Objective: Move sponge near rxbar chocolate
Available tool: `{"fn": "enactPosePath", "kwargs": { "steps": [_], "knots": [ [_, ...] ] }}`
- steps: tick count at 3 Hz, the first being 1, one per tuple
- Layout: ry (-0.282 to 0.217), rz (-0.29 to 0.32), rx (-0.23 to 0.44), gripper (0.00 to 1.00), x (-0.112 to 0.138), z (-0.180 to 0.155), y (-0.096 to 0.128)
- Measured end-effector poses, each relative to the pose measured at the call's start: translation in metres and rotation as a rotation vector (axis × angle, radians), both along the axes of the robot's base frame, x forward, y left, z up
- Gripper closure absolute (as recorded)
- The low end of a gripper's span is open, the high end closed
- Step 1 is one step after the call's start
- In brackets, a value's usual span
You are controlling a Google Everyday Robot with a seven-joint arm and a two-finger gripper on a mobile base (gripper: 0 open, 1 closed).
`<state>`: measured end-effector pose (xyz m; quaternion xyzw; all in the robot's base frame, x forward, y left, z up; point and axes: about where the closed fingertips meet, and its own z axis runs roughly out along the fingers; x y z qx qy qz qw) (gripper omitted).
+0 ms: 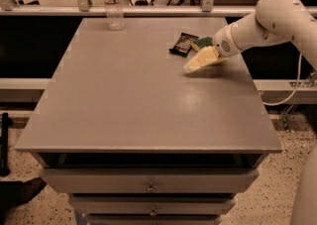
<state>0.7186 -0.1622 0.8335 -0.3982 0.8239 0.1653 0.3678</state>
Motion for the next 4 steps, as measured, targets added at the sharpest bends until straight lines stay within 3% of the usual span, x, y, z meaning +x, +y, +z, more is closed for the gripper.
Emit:
{"fn": "enactPosePath", "kwargs": {
  "steps": [1, 2, 3, 4],
  "knots": [
    [-0.015, 0.031, 0.047, 0.0, -0.02, 0.014, 0.011],
    [-0.091, -0.007, 0.096, 0.0, -0.061, 0.04, -0.011],
    [-0.221, -0.077, 0.172, 0.0, -0.121, 0.066, -0.047],
    [-0.317, -0.063, 0.29, 0.0, -0.157, 0.083, -0.053]
  ]
}}
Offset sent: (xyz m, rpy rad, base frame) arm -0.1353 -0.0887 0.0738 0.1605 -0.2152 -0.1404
